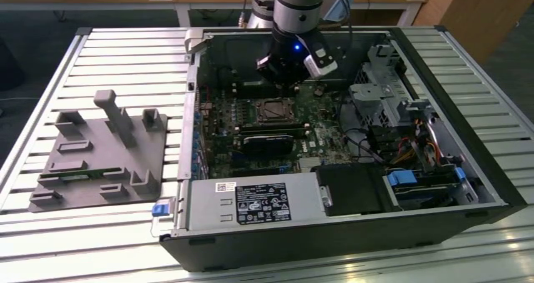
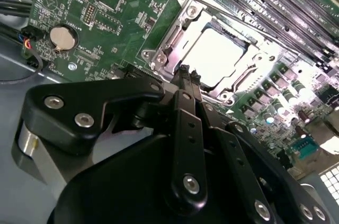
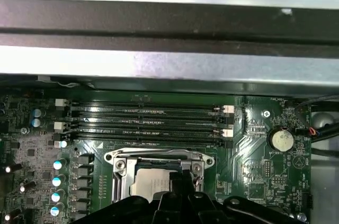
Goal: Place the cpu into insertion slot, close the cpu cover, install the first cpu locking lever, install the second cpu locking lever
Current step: 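Install the second cpu locking lever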
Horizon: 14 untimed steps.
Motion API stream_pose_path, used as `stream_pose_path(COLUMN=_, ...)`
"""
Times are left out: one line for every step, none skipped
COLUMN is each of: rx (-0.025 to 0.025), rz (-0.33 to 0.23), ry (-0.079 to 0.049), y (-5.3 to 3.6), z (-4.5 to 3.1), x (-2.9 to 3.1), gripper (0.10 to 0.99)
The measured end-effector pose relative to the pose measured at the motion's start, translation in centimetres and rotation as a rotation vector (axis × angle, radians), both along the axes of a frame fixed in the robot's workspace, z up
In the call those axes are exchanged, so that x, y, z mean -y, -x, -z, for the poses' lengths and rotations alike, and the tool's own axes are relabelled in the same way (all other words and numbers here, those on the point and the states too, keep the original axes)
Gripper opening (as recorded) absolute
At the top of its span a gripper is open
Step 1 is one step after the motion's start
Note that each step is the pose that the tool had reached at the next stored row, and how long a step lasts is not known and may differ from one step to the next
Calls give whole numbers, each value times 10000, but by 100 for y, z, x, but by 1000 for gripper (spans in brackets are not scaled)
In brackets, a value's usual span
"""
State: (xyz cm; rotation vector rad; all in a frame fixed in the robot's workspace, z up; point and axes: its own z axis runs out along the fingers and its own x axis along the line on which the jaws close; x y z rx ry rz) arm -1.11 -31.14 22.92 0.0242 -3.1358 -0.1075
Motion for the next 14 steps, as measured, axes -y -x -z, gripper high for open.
stream_pose_path(rx=-2, rz=-1, ry=3, y=0, z=-1, x=4, gripper=106)
stream_pose_path(rx=-2, rz=-3, ry=2, y=0, z=-1, x=13, gripper=106)
stream_pose_path(rx=-1, rz=-1, ry=1, y=0, z=0, x=26, gripper=106)
stream_pose_path(rx=-1, rz=0, ry=1, y=0, z=0, x=41, gripper=106)
stream_pose_path(rx=-1, rz=-1, ry=0, y=0, z=0, x=57, gripper=106)
stream_pose_path(rx=0, rz=0, ry=0, y=0, z=0, x=75, gripper=106)
stream_pose_path(rx=-1, rz=0, ry=2, y=0, z=0, x=98, gripper=106)
stream_pose_path(rx=-1, rz=0, ry=1, y=0, z=0, x=127, gripper=106)
stream_pose_path(rx=0, rz=0, ry=0, y=0, z=1, x=156, gripper=106)
stream_pose_path(rx=-1, rz=-1, ry=2, y=0, z=0, x=190, gripper=106)
stream_pose_path(rx=-1, rz=-1, ry=0, y=0, z=0, x=222, gripper=106)
stream_pose_path(rx=-7, rz=-1, ry=-11, y=0, z=1, x=247, gripper=106)
stream_pose_path(rx=-30, rz=-1, ry=-47, y=0, z=0, x=263, gripper=106)
stream_pose_path(rx=-80, rz=0, ry=-97, y=0, z=-2, x=269, gripper=106)
